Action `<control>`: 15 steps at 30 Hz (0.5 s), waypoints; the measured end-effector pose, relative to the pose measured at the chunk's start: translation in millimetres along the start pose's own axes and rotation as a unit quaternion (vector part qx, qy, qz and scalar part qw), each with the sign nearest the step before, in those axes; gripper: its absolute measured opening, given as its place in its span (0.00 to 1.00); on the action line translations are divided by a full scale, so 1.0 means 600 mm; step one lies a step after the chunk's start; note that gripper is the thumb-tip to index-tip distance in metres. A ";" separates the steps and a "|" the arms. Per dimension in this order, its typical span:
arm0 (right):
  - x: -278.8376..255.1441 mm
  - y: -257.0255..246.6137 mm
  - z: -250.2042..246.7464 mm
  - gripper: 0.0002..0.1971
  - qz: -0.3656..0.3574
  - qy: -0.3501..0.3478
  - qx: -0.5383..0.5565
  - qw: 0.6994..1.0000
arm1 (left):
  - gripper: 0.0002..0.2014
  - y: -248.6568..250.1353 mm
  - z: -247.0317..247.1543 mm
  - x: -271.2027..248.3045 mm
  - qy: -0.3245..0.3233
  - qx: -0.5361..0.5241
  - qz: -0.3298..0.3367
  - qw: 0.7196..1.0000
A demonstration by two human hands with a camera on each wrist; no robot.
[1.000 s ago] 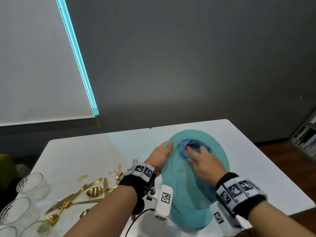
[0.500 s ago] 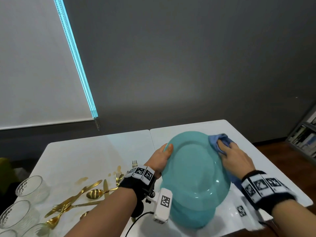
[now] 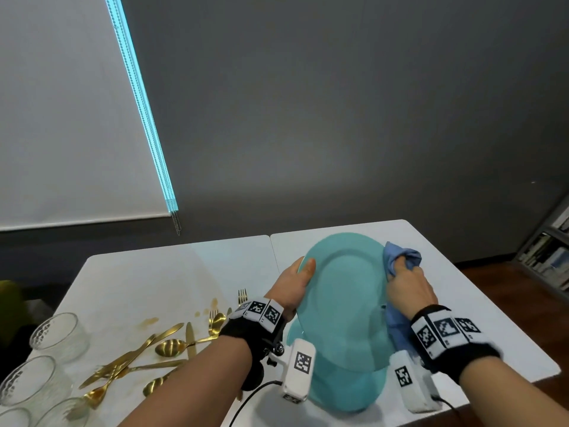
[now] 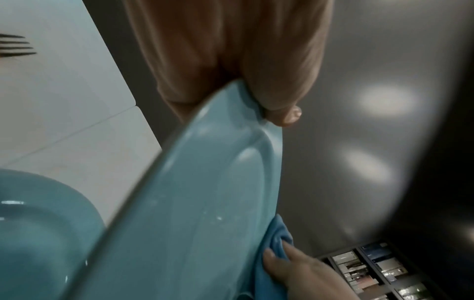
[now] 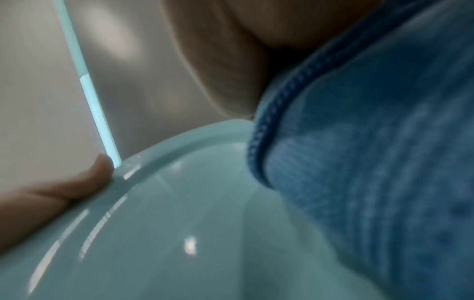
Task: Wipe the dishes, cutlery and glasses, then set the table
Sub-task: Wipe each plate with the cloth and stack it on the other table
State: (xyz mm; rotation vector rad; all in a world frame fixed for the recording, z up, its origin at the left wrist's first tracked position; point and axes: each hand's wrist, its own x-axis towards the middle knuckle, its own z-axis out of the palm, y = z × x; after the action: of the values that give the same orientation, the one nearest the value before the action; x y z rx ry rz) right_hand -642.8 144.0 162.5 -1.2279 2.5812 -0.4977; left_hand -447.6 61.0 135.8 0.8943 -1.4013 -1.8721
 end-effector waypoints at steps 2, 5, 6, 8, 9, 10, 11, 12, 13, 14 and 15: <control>-0.003 -0.024 0.001 0.28 -0.017 0.010 0.021 1.000 | 0.11 -0.001 0.013 -0.001 -0.019 0.016 -0.001 1.000; -0.023 -0.071 0.009 0.29 -0.086 0.004 0.009 0.996 | 0.12 -0.003 0.025 0.001 -0.039 0.026 0.002 0.999; -0.033 -0.083 0.012 0.29 -0.116 0.000 0.004 0.993 | 0.13 -0.001 0.027 0.001 -0.042 0.016 0.005 0.999; -0.054 -0.099 0.024 0.31 -0.165 -0.019 -0.002 0.986 | 0.20 0.002 0.029 0.006 -0.046 -0.003 0.010 0.999; -0.065 -0.103 0.033 0.32 -0.182 -0.033 -0.002 0.983 | 0.25 0.004 0.029 0.007 -0.042 -0.009 0.005 0.999; -0.075 -0.103 0.043 0.32 -0.198 -0.047 -0.004 0.979 | 0.27 0.007 0.026 0.008 -0.031 -0.024 -0.007 0.999; -0.086 -0.103 0.054 0.31 -0.215 -0.060 -0.008 0.975 | 0.28 0.012 0.023 0.007 -0.022 -0.044 -0.027 0.998; -0.097 -0.102 0.065 0.30 -0.232 -0.072 -0.015 0.970 | 0.31 0.011 0.017 0.008 -0.027 -0.060 -0.056 0.996; -0.108 -0.098 0.077 0.29 -0.246 -0.084 -0.022 0.965 | 0.33 0.008 0.010 0.011 -0.045 -0.073 -0.082 0.993; -0.117 -0.092 0.089 0.29 -0.259 -0.096 -0.030 0.961 | 0.34 0.003 0.003 0.012 -0.058 -0.082 -0.102 0.990; -0.125 -0.083 0.099 0.28 -0.272 -0.108 -0.039 0.955 | 0.34 -0.002 -0.003 0.011 -0.056 -0.089 -0.114 0.988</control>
State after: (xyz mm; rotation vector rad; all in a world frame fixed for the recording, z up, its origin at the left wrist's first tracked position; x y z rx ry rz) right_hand -540.7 161.4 133.6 -1.9135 2.0803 -0.3311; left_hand -450.3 55.1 133.2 0.9017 -1.2135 -2.2108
